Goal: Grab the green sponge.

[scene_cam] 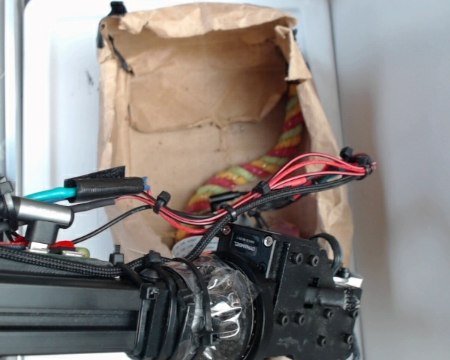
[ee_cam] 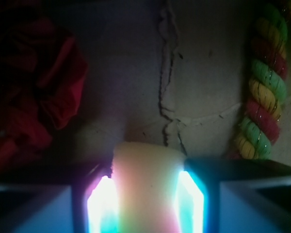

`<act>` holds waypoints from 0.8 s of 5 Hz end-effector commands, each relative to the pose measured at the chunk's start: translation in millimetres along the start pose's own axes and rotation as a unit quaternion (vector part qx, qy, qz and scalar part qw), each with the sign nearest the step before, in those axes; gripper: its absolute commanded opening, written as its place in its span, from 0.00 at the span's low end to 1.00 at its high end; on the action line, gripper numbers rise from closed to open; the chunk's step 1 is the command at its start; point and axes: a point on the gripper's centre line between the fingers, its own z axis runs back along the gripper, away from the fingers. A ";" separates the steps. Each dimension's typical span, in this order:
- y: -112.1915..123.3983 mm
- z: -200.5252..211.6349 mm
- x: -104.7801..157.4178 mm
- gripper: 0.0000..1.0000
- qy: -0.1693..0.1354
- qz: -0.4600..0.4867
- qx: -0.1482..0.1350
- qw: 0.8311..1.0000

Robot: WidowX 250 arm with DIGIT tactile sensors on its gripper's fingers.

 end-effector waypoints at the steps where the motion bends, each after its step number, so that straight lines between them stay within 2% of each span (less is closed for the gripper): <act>1: 9.5 28.9 1.6 0.00 -0.032 0.018 -0.024 0.999; 3: 39.5 60.9 -1.6 0.00 -0.046 0.057 -0.061 0.995; 4: 57.7 80.4 -6.4 0.00 -0.068 0.076 -0.059 0.993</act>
